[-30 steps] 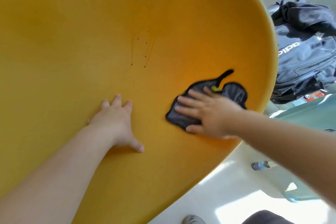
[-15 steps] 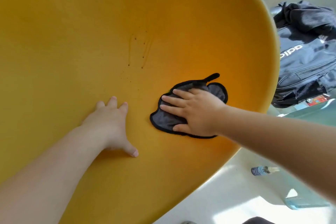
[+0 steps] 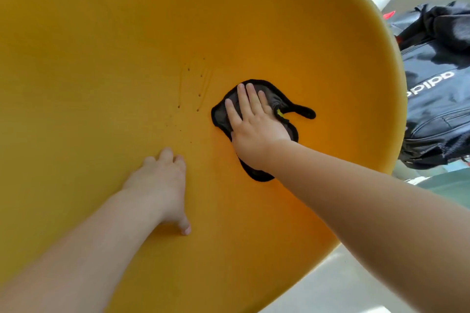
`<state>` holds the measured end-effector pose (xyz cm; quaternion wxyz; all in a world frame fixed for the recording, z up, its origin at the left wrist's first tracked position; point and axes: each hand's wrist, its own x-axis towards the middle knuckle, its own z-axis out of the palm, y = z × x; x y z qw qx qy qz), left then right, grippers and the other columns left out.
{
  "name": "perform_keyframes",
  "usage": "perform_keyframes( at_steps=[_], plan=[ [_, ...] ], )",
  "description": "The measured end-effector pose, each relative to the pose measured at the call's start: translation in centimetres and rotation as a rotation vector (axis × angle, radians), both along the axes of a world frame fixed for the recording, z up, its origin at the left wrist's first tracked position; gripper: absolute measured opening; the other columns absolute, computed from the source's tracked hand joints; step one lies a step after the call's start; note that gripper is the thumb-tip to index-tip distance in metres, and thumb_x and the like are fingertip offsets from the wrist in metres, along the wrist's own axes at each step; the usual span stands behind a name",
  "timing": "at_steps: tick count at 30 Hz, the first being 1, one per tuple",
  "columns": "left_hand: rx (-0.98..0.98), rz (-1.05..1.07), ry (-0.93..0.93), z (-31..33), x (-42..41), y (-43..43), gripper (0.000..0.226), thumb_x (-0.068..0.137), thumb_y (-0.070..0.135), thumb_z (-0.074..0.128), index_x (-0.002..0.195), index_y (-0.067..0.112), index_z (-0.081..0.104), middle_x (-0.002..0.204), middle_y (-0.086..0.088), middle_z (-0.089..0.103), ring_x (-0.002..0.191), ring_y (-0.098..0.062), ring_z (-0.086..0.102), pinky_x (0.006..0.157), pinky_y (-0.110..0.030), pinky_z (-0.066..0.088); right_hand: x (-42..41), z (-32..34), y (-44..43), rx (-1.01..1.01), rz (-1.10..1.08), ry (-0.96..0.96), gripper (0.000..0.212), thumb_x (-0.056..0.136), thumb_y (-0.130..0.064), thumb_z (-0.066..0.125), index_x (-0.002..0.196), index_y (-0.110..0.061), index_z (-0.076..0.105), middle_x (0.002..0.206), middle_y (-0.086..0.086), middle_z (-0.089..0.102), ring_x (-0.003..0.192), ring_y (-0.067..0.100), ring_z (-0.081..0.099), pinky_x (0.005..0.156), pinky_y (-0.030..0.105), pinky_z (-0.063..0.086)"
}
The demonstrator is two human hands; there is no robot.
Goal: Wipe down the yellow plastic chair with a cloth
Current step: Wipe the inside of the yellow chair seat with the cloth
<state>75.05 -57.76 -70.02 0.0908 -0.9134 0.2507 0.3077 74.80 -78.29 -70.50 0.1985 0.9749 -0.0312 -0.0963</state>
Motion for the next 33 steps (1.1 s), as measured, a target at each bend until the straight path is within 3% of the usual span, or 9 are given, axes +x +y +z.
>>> perform_keyframes(
  at_steps=[3,7,14,18,22,25,27,30,33],
  plan=[
    [-0.037,-0.01,-0.002,0.0,0.1,0.3,0.139,0.047,0.066,0.092,0.156,0.021,0.018,0.157,-0.002,0.015,0.141,-0.03,0.029,0.105,-0.045,0.047,-1.3,-0.6,0.5,0.026,-0.015,0.046,0.076,0.101,-0.068,0.017,0.159,-0.034,-0.019,0.16,0.025,-0.035,0.147,0.044,-0.034,0.122,0.062,-0.011],
    [-0.193,-0.118,-0.051,0.1,0.3,-0.7,0.137,0.045,0.073,0.088,0.155,0.026,0.02,0.156,0.0,0.017,0.142,-0.028,0.025,0.107,-0.046,0.045,-5.4,0.9,-0.1,-0.118,-0.1,0.132,0.09,0.089,-0.085,0.01,0.157,-0.035,-0.023,0.157,0.026,-0.039,0.143,0.047,-0.039,0.118,0.067,-0.012],
    [-0.425,-0.33,-0.051,-1.3,1.0,-3.0,0.134,0.05,0.074,0.085,0.158,0.03,0.017,0.155,0.0,0.019,0.141,-0.027,0.024,0.109,-0.044,0.044,-4.4,8.8,-6.6,-0.423,-0.114,-0.063,0.091,0.091,-0.082,0.01,0.161,-0.029,-0.014,0.162,0.026,-0.03,0.15,0.043,-0.03,0.122,0.06,-0.014],
    [-0.439,-0.343,-0.067,-2.0,1.2,-2.7,0.137,0.052,0.077,0.082,0.16,0.032,0.011,0.154,0.002,0.02,0.139,-0.026,0.024,0.109,-0.041,0.044,-1.7,7.2,-5.7,-0.337,-0.176,-0.127,0.092,0.094,-0.078,0.016,0.162,-0.023,-0.012,0.162,0.023,-0.031,0.149,0.041,-0.032,0.121,0.061,-0.013],
    [-0.454,-0.324,-0.064,-2.3,1.0,-2.5,0.136,0.056,0.076,0.081,0.161,0.034,0.005,0.162,0.003,0.01,0.145,-0.027,0.017,0.113,-0.041,0.041,-3.8,3.4,-2.5,-0.179,-0.069,0.091,0.085,0.097,-0.074,0.012,0.162,-0.025,-0.014,0.165,0.011,-0.032,0.151,0.032,-0.031,0.123,0.055,-0.014],
    [-0.447,-0.316,-0.049,-2.5,0.9,-2.4,0.134,0.059,0.076,0.079,0.161,0.033,0.002,0.164,0.003,0.005,0.147,-0.026,0.015,0.114,-0.04,0.04,-6.1,4.2,-3.2,-0.225,0.091,0.211,0.081,0.098,-0.073,0.009,0.162,-0.029,-0.014,0.167,0.005,-0.027,0.153,0.027,-0.027,0.125,0.051,-0.014],
    [-0.42,-0.331,-0.043,-2.4,1.0,-2.6,0.135,0.059,0.076,0.08,0.16,0.032,0.003,0.162,0.002,0.008,0.146,-0.027,0.017,0.113,-0.041,0.04,-5.1,7.4,-5.8,-0.35,0.113,0.137,0.082,0.097,-0.074,0.011,0.163,-0.029,-0.01,0.168,0.008,-0.023,0.155,0.029,-0.023,0.125,0.05,-0.014],
    [-0.395,-0.357,-0.051,-2.0,1.2,-3.4,0.129,0.051,0.076,0.083,0.154,0.03,0.02,0.15,0.001,0.024,0.136,-0.028,0.029,0.107,-0.041,0.045,-1.5,12.3,-8.6,-0.553,0.028,-0.07,0.087,0.096,-0.075,0.015,0.163,-0.024,-0.004,0.168,0.018,-0.017,0.155,0.037,-0.018,0.125,0.055,-0.011],
    [-0.368,-0.381,-0.065,-1.6,1.3,-3.8,0.12,0.049,0.074,0.085,0.145,0.029,0.029,0.137,0.002,0.031,0.126,-0.027,0.035,0.098,-0.04,0.046,0.2,11.5,-8.0,-0.51,-0.054,-0.144,0.09,0.095,-0.076,0.016,0.163,-0.021,-0.004,0.167,0.02,-0.019,0.154,0.041,-0.02,0.124,0.06,-0.007]
  ],
)
